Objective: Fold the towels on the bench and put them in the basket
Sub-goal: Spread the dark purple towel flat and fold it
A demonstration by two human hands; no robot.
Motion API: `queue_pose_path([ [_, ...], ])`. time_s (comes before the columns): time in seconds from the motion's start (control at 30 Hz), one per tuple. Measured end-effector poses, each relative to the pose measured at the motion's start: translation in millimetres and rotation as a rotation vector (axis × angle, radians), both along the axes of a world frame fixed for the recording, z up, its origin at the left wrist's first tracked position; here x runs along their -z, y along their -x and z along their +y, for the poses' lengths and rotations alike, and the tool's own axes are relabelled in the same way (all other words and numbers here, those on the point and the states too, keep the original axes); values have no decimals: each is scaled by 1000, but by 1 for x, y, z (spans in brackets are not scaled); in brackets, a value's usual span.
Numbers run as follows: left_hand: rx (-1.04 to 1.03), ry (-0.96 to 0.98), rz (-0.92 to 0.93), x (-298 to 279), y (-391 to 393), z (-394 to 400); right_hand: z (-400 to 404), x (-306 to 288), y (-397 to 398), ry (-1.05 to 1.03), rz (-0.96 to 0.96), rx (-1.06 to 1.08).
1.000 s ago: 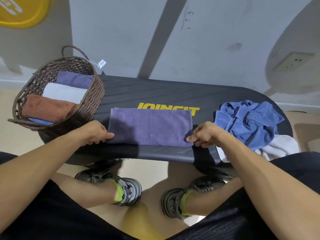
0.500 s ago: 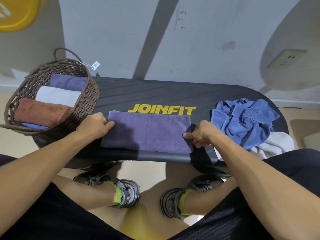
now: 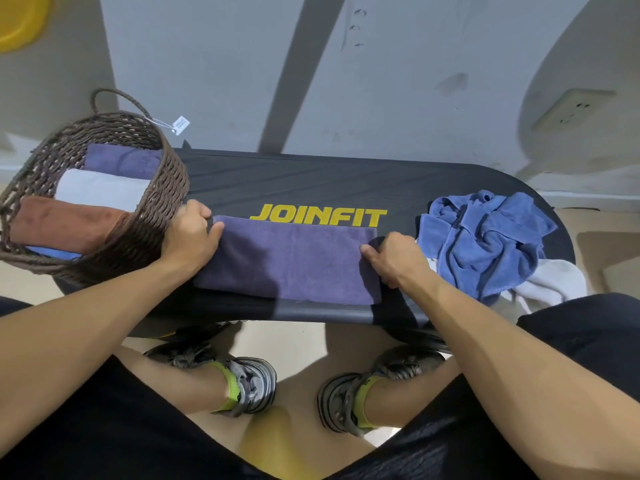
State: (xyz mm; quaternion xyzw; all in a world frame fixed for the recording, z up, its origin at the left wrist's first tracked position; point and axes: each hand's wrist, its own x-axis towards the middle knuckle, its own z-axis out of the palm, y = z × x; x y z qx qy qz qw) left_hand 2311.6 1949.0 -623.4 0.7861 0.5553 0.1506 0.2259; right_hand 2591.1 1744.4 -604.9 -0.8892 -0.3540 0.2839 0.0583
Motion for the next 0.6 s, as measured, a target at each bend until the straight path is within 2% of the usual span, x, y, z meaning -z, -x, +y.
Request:
queue_pose_path([
  [0.07, 156, -228, 79, -10, -12, -8, 0, -2, 4, 47, -52, -22],
  [0.13, 328, -332, 111, -21, -32, -26, -1, -2, 8, 64, -65, -20],
  [0.23, 526, -208, 146, -18, -50, -66, -1, -2, 15, 44, -43, -12],
  [0.33, 656, -95, 326, 1, -47, -95, -1, -2, 18, 6, -7, 18],
  [0.43, 758, -116, 448, 12, -34, -95, 0, -4, 15, 8, 134, 129],
  [0.6, 811, -139, 521, 20, -24, -92, 0, -6, 14, 0, 305, 249],
])
